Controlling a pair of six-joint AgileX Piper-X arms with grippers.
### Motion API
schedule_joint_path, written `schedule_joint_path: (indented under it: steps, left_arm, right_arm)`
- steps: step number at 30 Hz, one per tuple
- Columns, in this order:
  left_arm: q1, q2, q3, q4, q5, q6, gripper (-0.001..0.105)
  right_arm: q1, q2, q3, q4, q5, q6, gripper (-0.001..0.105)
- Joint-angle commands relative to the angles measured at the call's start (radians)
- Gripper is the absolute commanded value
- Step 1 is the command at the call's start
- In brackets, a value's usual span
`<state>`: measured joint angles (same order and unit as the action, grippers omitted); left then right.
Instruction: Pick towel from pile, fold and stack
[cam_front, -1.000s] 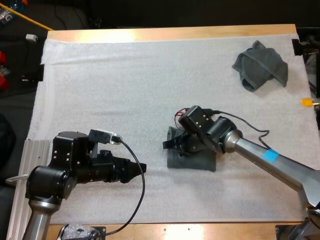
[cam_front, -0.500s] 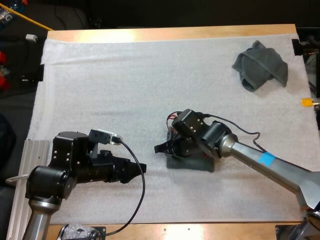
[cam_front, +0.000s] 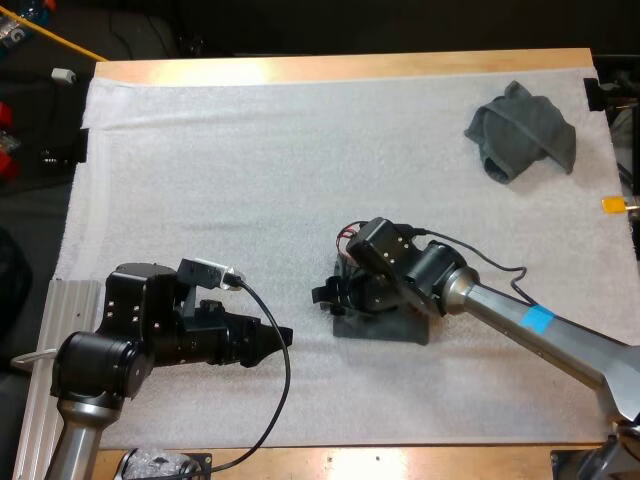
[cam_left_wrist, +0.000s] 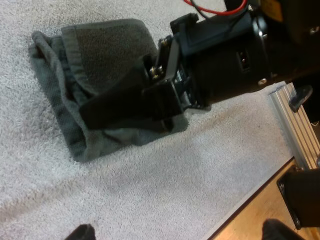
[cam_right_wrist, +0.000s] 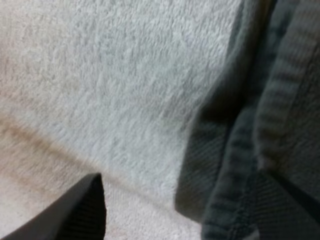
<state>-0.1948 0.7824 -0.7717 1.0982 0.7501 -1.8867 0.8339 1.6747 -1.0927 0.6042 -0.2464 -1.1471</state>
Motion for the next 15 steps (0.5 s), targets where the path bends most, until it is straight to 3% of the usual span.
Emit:
schedule_joint_path:
  steps: [1, 15]
  left_arm:
    - [0.000, -0.008, -0.006, 0.003, 0.011, 0.004, 0.064]
    - [0.000, -0.008, -0.006, 0.003, 0.011, 0.004, 0.064]
  right_arm:
    - [0.009, 0.007, 0.003, -0.004, -0.025, 0.004, 0.062]
    - [0.079, 0.076, 0.013, -0.064, -0.060, 0.016, 0.062]
